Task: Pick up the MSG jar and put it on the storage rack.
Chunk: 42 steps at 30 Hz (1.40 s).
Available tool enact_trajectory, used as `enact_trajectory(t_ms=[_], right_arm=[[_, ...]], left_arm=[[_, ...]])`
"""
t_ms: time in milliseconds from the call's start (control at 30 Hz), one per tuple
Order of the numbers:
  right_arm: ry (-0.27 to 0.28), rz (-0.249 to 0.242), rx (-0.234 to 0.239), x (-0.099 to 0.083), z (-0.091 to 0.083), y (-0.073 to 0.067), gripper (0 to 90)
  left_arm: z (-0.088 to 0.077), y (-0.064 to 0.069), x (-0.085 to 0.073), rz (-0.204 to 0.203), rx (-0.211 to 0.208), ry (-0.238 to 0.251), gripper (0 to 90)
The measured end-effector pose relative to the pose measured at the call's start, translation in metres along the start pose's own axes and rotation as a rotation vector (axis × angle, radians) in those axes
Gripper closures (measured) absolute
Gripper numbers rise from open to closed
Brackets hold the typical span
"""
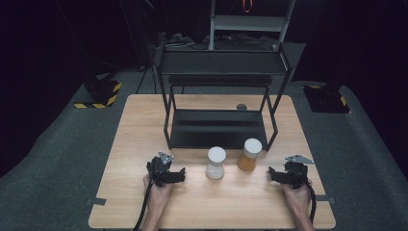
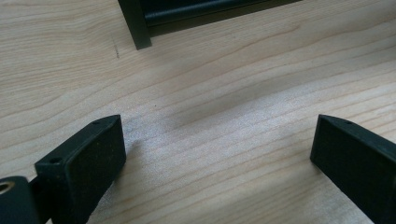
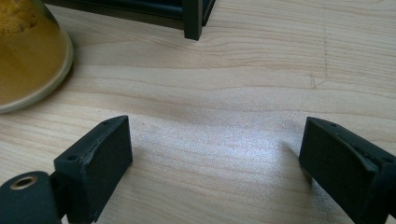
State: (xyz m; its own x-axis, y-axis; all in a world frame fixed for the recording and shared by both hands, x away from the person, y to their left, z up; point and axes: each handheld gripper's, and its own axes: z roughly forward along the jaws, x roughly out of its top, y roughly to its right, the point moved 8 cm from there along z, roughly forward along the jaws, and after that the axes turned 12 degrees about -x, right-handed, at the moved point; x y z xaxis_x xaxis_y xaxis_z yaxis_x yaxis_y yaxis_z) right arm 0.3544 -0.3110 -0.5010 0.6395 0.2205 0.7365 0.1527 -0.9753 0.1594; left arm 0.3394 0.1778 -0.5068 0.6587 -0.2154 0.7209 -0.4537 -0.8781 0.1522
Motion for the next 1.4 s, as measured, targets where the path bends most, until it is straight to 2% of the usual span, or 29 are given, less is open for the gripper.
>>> enact_trajectory(t_ms=[300, 733, 933, 1033, 1167, 1400], right_arm=[[0.000, 0.000, 0.000, 0.000, 0.000, 0.000, 8.9], [0.000, 0.000, 0.000, 0.000, 0.000, 0.000, 8.9], [0.000, 0.001, 0.000, 0.000, 0.000, 0.000, 8.9], [0.001, 0.000, 0.000, 0.000, 0.000, 0.000, 8.9], [0.000, 0.000, 0.000, 0.000, 0.000, 0.000, 8.9], [0.000, 0.000, 0.000, 0.000, 0.000, 0.000, 8.9]], left_arm=[[0.000, -0.001, 0.000, 0.011, -0.013, -0.003, 2.4], [-0.004, 0.003, 0.002, 0.062, -0.163, -0.015, 1.1], [-0.006, 0.010, 0.001, 0.110, -0.211, -0.026, 1.2], [-0.006, 0.017, 0.002, 0.144, -0.252, -0.035, 1.4], [-0.003, 0.025, 0.004, 0.179, -0.275, -0.051, 1.6], [0.005, 0.037, 0.007, 0.202, -0.307, -0.057, 1.7]])
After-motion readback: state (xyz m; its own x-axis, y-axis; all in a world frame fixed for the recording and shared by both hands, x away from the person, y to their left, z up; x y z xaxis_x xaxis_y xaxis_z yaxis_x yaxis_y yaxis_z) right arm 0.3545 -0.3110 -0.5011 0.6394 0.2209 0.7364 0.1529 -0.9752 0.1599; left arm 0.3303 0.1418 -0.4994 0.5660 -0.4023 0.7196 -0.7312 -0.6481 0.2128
